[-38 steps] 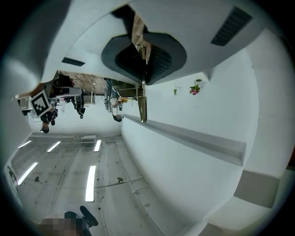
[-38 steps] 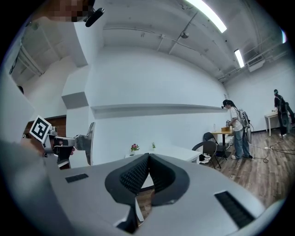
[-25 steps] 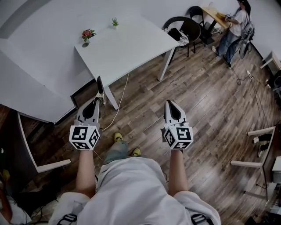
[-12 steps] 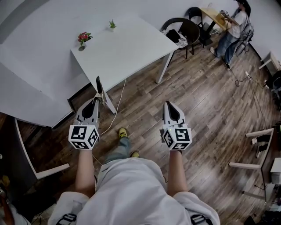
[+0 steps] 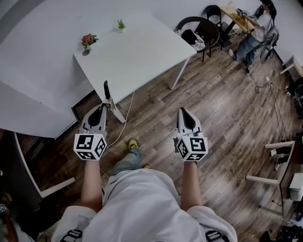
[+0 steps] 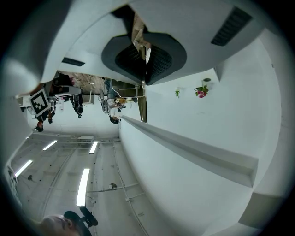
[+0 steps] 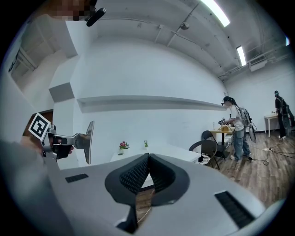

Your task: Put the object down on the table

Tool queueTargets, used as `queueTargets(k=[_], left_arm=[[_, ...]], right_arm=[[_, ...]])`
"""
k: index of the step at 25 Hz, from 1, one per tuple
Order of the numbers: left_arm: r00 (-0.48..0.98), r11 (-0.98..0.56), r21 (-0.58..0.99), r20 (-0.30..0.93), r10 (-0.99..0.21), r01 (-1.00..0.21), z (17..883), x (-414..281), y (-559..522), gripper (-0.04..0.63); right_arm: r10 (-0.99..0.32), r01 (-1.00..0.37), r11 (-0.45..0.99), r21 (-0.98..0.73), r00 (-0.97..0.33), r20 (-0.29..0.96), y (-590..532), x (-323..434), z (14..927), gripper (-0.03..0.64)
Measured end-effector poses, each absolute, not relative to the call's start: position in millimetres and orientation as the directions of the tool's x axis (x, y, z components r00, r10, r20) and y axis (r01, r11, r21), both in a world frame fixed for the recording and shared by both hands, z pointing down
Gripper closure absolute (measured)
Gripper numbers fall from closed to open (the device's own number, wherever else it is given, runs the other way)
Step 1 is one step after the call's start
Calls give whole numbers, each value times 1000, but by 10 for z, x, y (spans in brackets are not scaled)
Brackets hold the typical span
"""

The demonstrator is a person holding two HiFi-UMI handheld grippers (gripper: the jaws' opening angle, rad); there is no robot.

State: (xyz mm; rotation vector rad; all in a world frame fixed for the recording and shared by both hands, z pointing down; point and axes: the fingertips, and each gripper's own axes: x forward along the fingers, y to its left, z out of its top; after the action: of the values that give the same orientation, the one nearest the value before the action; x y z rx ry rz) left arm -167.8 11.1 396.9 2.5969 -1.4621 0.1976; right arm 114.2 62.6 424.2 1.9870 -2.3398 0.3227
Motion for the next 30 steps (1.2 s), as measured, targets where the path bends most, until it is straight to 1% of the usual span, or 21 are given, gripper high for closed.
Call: queueTargets(k=[6, 17, 30], left_arm=[[525, -518, 90, 205, -826, -850, 4063, -1787, -418, 575], [550, -537, 116, 186, -814, -835, 3996, -2066, -1321, 575], [551, -535, 135, 181, -814, -834, 4005, -2237, -1627, 574]], right_arm=[[-967, -985, 137, -103, -156, 202, 115, 1040, 4278, 609], [-971, -992, 117, -54, -125, 204, -711, 782, 4081, 609], [-971, -991, 128, -28, -131, 198, -1037, 602, 3985, 609]])
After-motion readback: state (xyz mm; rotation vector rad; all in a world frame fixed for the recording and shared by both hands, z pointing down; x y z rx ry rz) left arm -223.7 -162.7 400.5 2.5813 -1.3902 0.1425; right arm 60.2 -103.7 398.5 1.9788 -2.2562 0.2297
